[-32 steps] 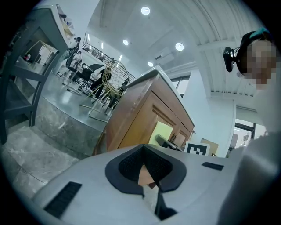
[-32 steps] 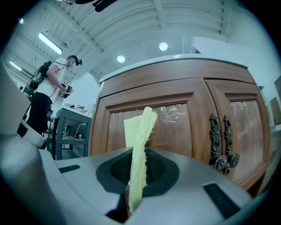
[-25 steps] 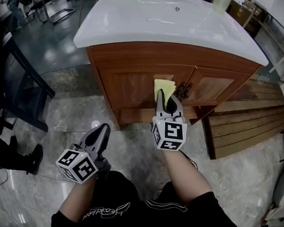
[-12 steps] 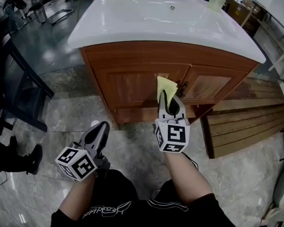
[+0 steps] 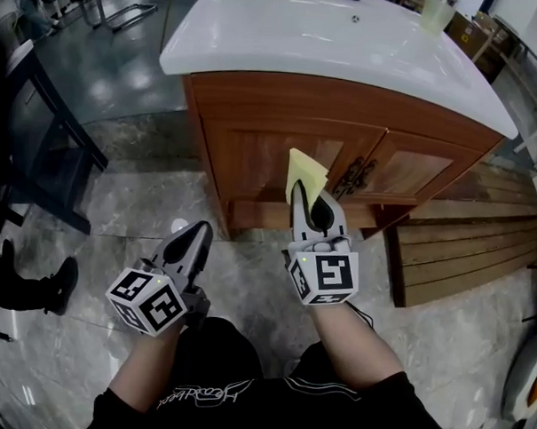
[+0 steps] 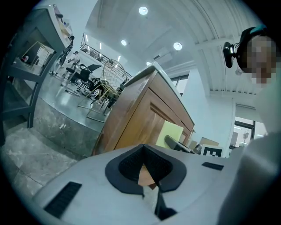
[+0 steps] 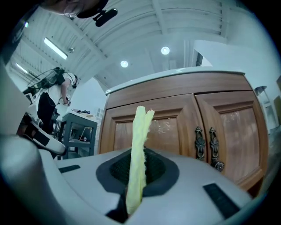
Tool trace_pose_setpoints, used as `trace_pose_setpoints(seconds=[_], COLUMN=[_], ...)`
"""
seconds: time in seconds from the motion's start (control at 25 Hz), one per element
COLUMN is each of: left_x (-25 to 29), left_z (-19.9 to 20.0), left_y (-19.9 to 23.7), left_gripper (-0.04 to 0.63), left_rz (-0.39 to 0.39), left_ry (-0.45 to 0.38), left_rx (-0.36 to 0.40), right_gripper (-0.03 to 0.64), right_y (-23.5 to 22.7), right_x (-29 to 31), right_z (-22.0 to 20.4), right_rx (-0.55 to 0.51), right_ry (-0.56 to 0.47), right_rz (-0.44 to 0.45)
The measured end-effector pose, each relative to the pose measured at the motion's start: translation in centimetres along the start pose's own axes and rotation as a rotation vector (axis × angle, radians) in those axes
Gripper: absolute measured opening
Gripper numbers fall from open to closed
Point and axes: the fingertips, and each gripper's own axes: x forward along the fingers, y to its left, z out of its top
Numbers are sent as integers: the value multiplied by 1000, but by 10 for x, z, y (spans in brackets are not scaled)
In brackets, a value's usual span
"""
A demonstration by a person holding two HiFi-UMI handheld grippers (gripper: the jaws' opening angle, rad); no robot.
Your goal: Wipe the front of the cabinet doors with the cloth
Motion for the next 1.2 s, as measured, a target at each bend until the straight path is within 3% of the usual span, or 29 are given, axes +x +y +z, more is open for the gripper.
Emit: trace_pose_setpoints(seconds=[0.48,0.72,1.2], left_x=[-28,-39,-51], left_z=[-6,-13,-16], left_y=[34,46,55], left_gripper=[6,6,6], left_rz=[60,85,116], left_ry=[-20,-6,-3], left_rx=[-5,-12,-5], right_gripper=[41,41,41], right_y=[101,136,137], right_x=[18,25,50], right_z=[-23,-34,-75], right_rx=[31,31,21], right_ry=[-12,-10,72], right_rz=[256,322,254])
